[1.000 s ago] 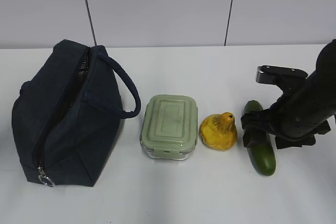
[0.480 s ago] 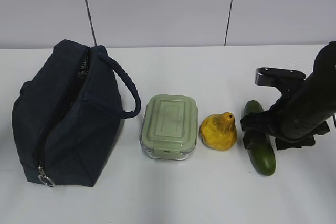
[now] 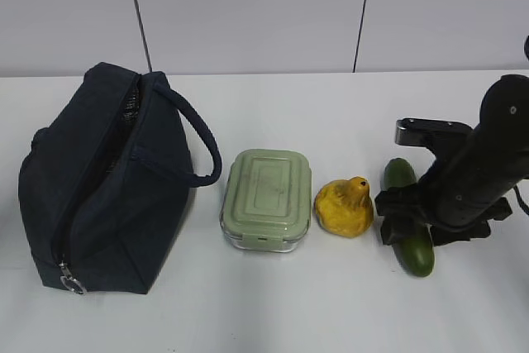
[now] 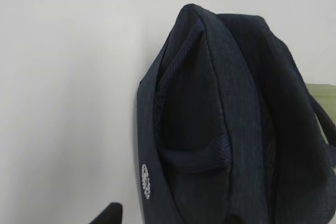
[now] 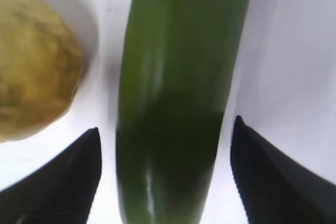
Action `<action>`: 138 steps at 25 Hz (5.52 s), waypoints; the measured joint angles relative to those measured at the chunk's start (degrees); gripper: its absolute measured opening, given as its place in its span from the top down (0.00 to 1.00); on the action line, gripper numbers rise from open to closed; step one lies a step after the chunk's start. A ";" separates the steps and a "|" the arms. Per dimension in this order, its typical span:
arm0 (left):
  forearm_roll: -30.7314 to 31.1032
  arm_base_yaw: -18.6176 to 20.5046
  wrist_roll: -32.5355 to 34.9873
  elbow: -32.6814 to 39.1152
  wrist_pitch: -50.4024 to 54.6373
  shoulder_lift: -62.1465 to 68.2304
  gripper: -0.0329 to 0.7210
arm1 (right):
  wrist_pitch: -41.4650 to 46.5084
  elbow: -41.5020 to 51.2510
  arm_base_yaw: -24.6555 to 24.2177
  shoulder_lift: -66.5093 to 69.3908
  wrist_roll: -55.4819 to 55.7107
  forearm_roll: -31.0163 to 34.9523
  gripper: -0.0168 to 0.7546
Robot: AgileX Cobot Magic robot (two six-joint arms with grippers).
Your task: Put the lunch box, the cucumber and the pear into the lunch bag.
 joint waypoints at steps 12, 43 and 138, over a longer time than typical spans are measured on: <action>0.00 0.00 0.12 0.00 -0.71 1.68 0.49 | 0.63 -1.05 0.00 1.72 -0.46 -0.15 0.48; -15.37 0.00 17.93 0.00 2.02 12.98 0.50 | 2.08 -1.14 0.00 -8.36 4.13 -8.74 0.50; -24.92 -2.85 24.00 -0.01 -3.79 16.50 0.95 | 0.52 -31.60 30.63 7.65 -1.95 11.94 0.53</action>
